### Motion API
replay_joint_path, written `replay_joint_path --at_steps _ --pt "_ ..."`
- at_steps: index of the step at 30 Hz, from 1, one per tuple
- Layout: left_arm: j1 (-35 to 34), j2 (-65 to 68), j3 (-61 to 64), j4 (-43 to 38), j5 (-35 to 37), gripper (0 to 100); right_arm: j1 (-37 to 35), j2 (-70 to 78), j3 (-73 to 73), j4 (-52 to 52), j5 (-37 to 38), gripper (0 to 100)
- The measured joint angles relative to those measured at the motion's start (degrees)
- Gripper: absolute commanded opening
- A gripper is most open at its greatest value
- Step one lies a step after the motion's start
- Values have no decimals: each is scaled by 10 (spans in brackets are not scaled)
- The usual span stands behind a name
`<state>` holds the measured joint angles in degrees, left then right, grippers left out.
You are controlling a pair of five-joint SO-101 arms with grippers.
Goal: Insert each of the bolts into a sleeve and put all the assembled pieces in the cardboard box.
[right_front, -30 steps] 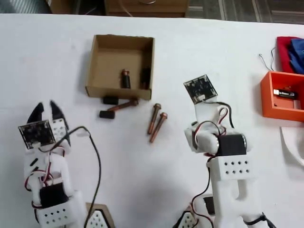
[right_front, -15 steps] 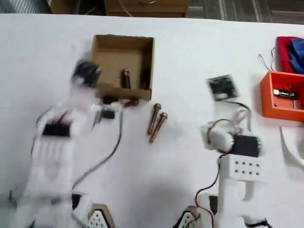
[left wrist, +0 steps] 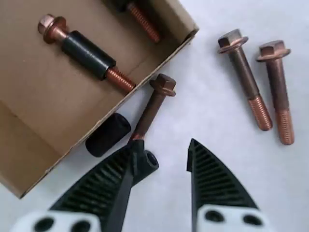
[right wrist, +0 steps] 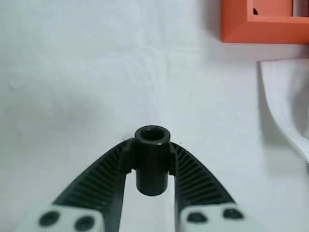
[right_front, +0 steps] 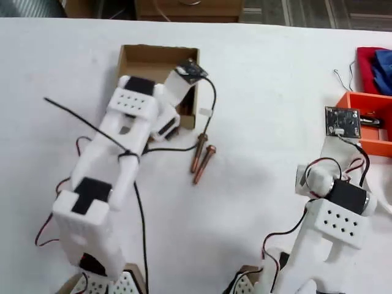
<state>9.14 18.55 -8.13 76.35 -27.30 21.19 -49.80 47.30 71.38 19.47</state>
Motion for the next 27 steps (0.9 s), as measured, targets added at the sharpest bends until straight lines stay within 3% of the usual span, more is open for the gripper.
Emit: replay_joint_path --at_steps 9,23,27 --pt "8 107 -34 -1 -72 172 0 0 0 -10 0 22" --pt "-7 130 -106 -1 -77 172 0 0 0 -9 32 22" --pt "-10 157 -116 -1 -112 169 0 0 0 -9 32 22"
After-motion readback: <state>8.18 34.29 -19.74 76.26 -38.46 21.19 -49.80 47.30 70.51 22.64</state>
